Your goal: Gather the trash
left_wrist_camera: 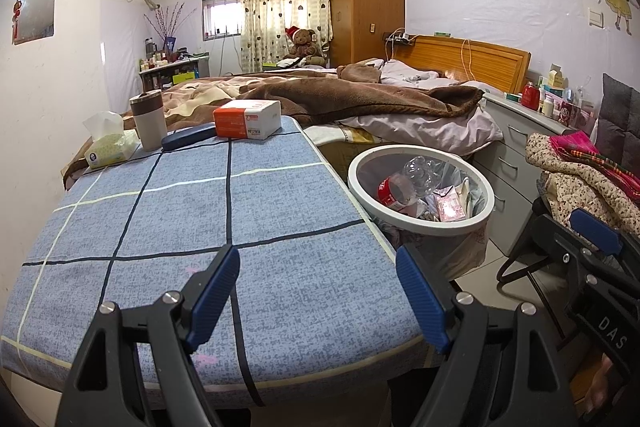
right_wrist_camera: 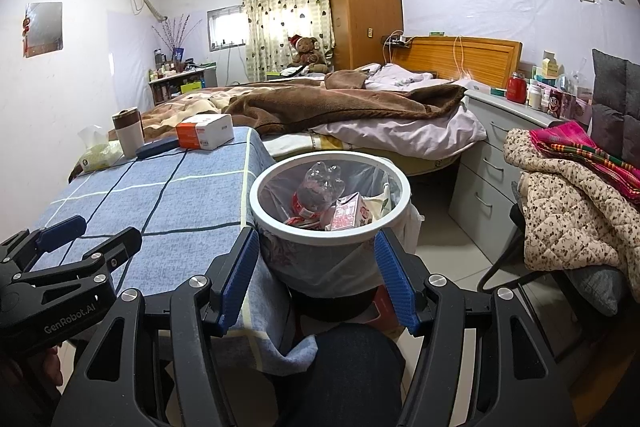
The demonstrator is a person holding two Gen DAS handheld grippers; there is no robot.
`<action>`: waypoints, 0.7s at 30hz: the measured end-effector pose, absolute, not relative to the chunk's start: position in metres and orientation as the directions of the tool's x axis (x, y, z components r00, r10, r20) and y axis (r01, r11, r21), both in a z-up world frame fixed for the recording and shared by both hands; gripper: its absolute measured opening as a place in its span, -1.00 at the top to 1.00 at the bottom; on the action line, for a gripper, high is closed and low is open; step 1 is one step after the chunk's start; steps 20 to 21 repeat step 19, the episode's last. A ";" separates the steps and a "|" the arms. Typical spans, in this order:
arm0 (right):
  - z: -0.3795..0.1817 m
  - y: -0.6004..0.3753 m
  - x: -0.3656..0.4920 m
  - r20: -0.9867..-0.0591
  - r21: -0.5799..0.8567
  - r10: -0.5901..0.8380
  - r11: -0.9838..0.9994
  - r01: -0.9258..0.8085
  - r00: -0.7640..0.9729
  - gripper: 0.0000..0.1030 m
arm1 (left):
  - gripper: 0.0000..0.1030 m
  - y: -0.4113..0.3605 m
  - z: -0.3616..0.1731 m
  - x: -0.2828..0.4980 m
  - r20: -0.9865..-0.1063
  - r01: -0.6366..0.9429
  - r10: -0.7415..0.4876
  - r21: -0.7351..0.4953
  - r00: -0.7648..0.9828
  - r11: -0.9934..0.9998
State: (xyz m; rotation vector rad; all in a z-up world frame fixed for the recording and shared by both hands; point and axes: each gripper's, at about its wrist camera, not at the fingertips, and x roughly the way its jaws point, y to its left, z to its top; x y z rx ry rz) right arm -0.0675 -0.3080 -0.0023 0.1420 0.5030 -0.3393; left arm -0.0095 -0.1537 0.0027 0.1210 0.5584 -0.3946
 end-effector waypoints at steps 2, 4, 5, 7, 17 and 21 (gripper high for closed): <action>-0.001 -0.308 -0.068 -0.493 0.049 -0.284 0.935 0.352 0.822 -0.20 | -0.59 -0.153 0.002 -0.009 -0.538 0.395 -0.331 0.005 0.775 0.918; 0.000 -0.307 -0.068 -0.491 0.046 -0.285 0.935 0.351 0.823 -0.20 | -0.59 -0.153 0.002 -0.009 -0.538 0.396 -0.331 0.006 0.775 0.918; 0.001 -0.306 -0.068 -0.491 0.044 -0.285 0.936 0.350 0.824 -0.20 | -0.59 -0.153 0.002 -0.009 -0.537 0.396 -0.331 0.006 0.776 0.918; 0.002 -0.306 -0.067 -0.489 0.043 -0.284 0.937 0.348 0.825 -0.20 | -0.59 -0.153 0.002 -0.009 -0.538 0.396 -0.331 0.006 0.775 0.918; 0.000 -0.307 -0.065 -0.491 0.043 -0.281 0.938 0.345 0.825 -0.20 | -0.59 -0.153 0.000 -0.009 -0.540 0.392 -0.326 0.008 0.776 0.920; 0.000 -0.306 -0.064 -0.492 0.043 -0.279 0.938 0.343 0.825 -0.20 | -0.59 -0.154 -0.001 -0.009 -0.540 0.391 -0.325 0.009 0.777 0.920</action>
